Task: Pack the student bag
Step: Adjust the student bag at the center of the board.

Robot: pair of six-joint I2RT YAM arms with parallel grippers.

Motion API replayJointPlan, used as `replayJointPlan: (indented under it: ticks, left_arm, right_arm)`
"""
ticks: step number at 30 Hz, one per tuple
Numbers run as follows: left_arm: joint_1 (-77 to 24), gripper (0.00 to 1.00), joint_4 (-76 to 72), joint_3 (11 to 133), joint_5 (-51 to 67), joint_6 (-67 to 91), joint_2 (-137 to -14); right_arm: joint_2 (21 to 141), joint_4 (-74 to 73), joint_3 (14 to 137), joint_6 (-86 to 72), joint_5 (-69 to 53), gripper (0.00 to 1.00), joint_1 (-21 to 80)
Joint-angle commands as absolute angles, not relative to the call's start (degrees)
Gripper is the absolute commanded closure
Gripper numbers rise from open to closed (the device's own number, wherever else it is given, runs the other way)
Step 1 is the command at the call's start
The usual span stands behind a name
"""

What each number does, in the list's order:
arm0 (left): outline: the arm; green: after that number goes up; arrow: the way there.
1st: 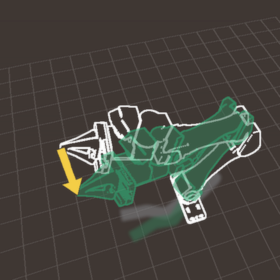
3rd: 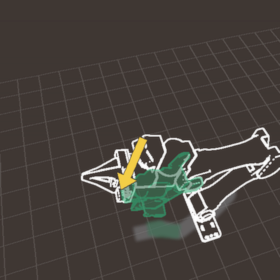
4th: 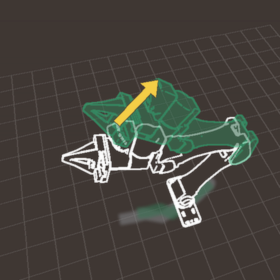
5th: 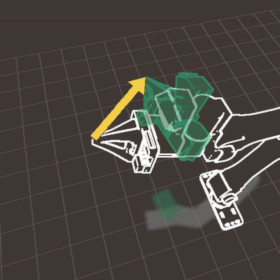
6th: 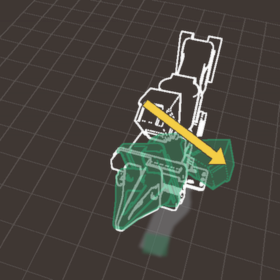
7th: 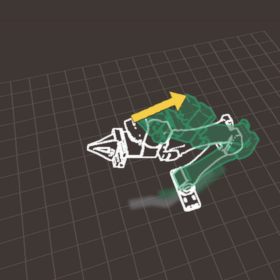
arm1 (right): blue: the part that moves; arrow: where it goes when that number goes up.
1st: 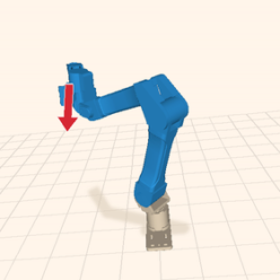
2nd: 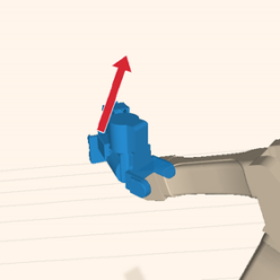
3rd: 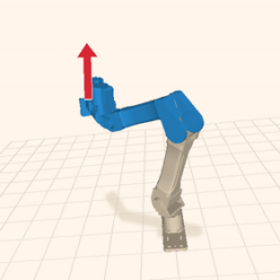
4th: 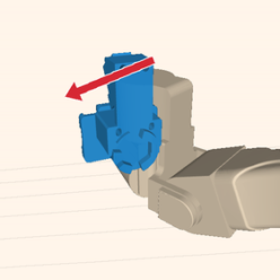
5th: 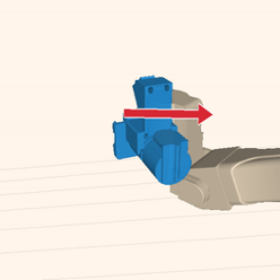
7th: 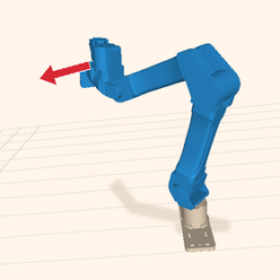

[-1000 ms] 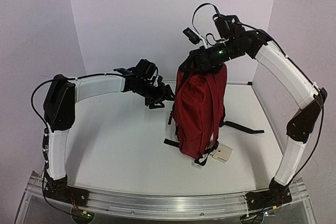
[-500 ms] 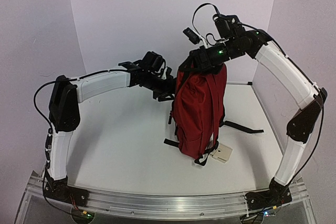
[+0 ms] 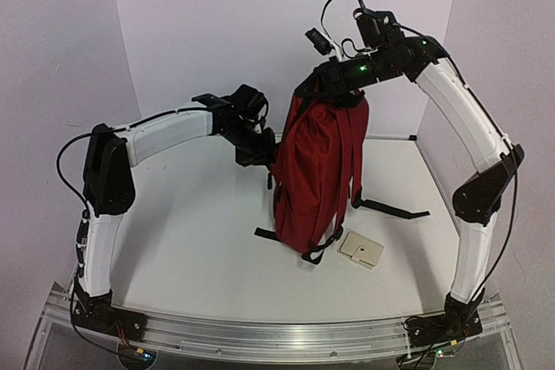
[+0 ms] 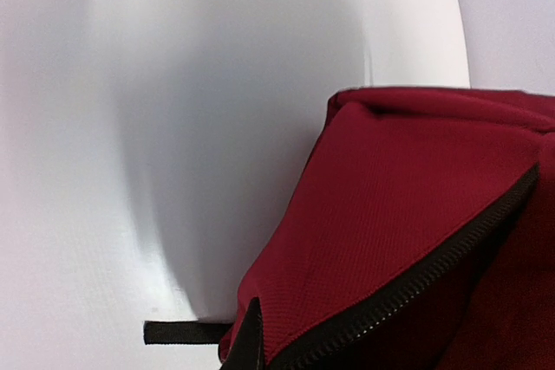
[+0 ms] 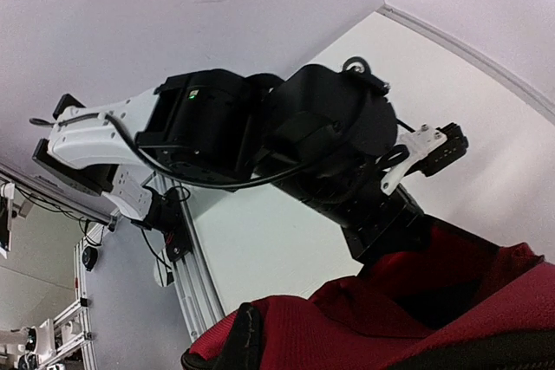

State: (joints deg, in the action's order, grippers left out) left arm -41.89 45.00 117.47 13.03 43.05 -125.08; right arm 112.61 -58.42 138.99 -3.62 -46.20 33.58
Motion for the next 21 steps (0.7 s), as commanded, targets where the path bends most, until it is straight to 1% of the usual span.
replayJointPlan:
  ticks: [1, 3, 5, 10, 13, 16, 21]
  left_arm:
    - [-37.74, 1.00, 51.09, 119.23, 1.78, 42.30, -113.00]
    - [-37.32, 1.00, 53.27, 118.44, 0.10, 42.03, -109.96]
    - [-37.29, 1.00, 55.17, 117.33, -2.38, 42.42, -107.26]
    - [-37.71, 1.00, 54.99, 105.48, -4.83, 46.41, -100.71]
    - [-37.71, 1.00, 51.97, 97.14, -4.07, 49.10, -98.76]
    - [-37.74, 1.00, 47.82, 91.02, -2.41, 51.30, -98.48]
    - [-37.62, 1.00, 45.46, 89.16, -1.52, 52.19, -101.16]
  right_arm:
    - [115.78, -43.30, 153.49, -4.32, -52.26, 1.00, 32.65]
    - [114.70, -41.62, 150.20, -4.93, -53.57, 1.00, 32.62]
    - [112.17, -40.51, 142.51, -4.27, -54.08, 1.00, 32.60]
    - [104.60, -39.28, 114.27, 4.79, -51.92, 1.00, 32.01]
    - [104.25, -39.16, 102.67, 9.53, -48.65, 1.00, 31.67]
    - [106.84, -38.39, 95.99, 13.38, -46.00, 1.00, 31.61]
    - [112.22, -37.32, 93.41, 16.40, -42.44, 1.00, 31.47]
